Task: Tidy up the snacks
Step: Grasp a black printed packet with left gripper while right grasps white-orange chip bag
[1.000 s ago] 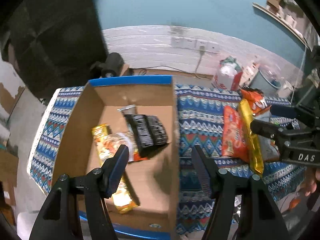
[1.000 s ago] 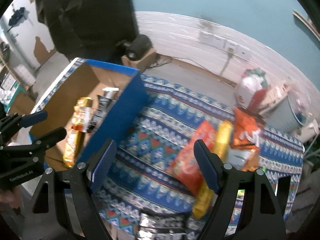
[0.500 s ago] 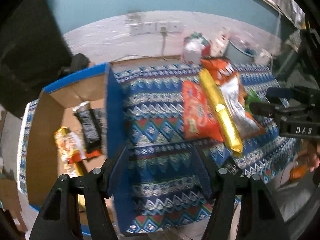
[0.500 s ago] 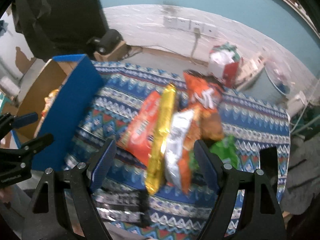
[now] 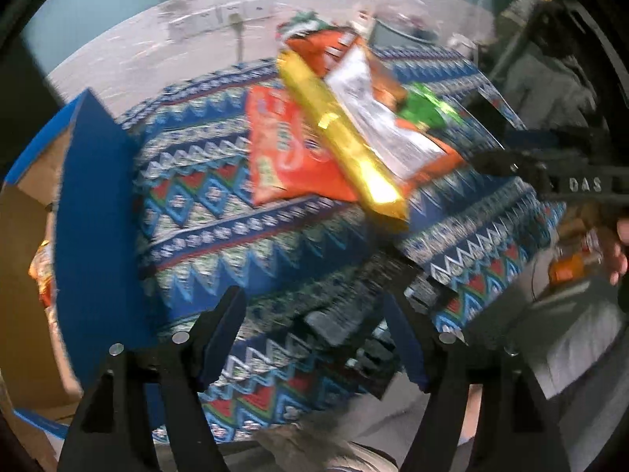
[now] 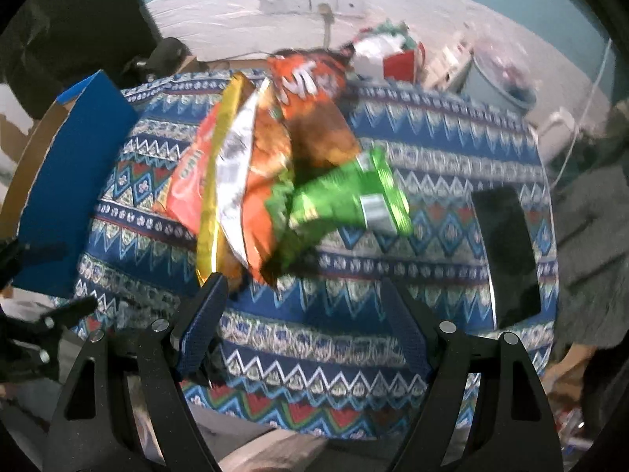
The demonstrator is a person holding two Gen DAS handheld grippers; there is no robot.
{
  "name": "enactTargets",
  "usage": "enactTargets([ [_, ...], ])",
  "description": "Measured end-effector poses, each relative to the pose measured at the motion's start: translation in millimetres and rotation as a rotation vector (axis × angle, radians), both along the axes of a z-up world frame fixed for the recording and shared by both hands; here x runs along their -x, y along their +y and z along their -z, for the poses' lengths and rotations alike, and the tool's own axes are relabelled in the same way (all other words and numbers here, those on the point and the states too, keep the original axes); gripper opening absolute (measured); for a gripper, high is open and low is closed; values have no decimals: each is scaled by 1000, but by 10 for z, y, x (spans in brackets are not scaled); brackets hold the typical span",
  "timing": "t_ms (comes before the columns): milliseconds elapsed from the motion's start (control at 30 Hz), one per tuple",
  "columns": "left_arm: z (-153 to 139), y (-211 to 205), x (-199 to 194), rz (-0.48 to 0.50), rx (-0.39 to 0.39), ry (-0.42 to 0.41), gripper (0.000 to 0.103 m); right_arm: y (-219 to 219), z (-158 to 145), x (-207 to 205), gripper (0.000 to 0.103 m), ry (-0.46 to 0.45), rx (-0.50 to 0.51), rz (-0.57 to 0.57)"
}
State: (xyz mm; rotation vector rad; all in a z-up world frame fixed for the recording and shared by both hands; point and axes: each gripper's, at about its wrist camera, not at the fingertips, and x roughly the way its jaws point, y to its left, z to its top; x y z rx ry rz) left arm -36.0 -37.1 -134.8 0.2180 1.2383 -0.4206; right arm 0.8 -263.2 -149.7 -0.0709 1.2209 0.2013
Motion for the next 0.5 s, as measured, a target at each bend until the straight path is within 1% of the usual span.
enactTargets([
  [100, 74, -131, 78, 57, 2, 28, 76, -70, 30, 73, 79, 4, 26, 6],
  [200, 151, -255, 153, 117, -15, 43, 76, -161, 32, 113, 79, 6, 27, 23],
  [267, 222, -320, 177, 135, -39, 44, 76, -218, 24, 135, 79, 4, 22, 34],
  [367, 331, -374, 151, 146, -56, 62, 76, -260, 29, 160, 79, 3, 21, 42],
  [433, 394, -394, 124, 151, -47, 80, 76, -261, 21, 153, 79, 2, 18, 43],
  [500, 464, -417, 101, 158, -56, 91, 76, -247, 16, 147, 79, -2, 17, 38],
])
